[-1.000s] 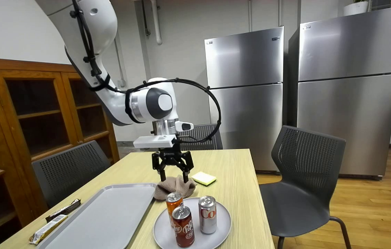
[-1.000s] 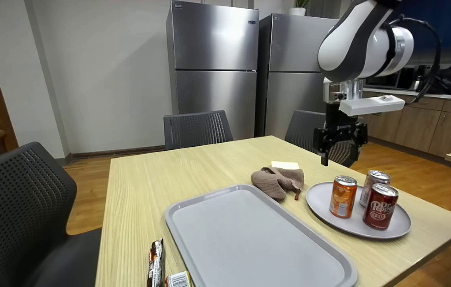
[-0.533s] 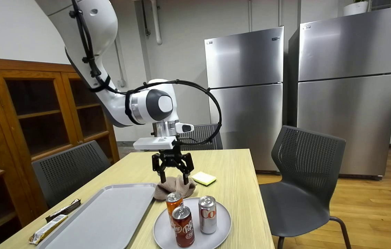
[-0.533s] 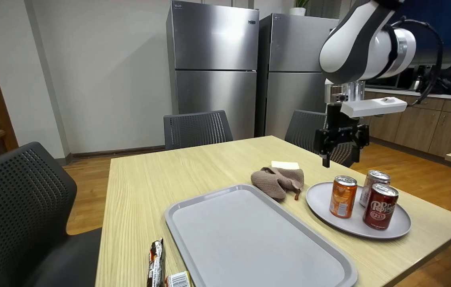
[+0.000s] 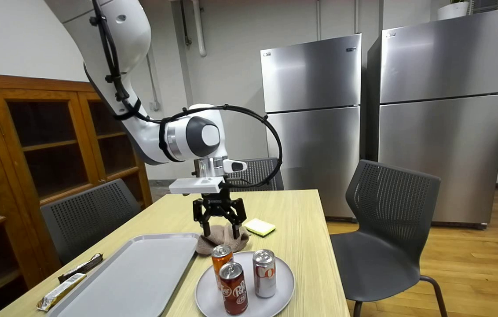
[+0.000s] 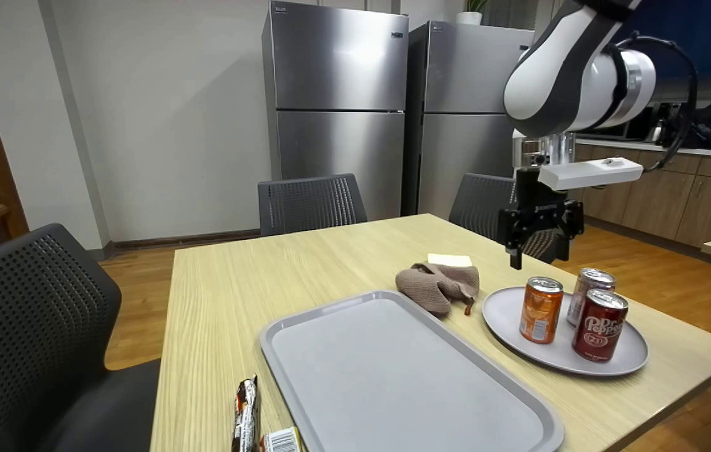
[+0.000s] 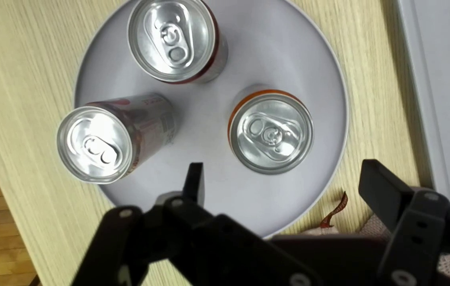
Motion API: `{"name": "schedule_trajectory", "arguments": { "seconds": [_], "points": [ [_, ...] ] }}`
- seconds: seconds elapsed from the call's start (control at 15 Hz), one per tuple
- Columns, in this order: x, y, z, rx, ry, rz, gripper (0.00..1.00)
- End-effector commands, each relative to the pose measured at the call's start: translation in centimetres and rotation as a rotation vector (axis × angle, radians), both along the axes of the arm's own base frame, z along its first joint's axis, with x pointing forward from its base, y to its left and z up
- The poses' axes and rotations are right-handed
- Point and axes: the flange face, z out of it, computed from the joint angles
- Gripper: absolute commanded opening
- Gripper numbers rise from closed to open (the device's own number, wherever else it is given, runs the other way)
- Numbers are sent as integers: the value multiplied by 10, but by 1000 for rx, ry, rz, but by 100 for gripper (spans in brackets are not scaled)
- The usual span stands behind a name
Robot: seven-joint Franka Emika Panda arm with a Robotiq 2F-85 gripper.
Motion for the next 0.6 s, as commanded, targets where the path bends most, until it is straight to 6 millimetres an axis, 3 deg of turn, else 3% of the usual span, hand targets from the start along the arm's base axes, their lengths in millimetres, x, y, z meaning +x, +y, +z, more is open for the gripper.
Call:
{"name": "schedule_trajectory", "arguments": {
  "seconds": [0.0,0.53],
  "points": [
    [-6,0,-3,-14,4,15,100],
    [-14,2,-22,-30,39,30,100]
  ]
}}
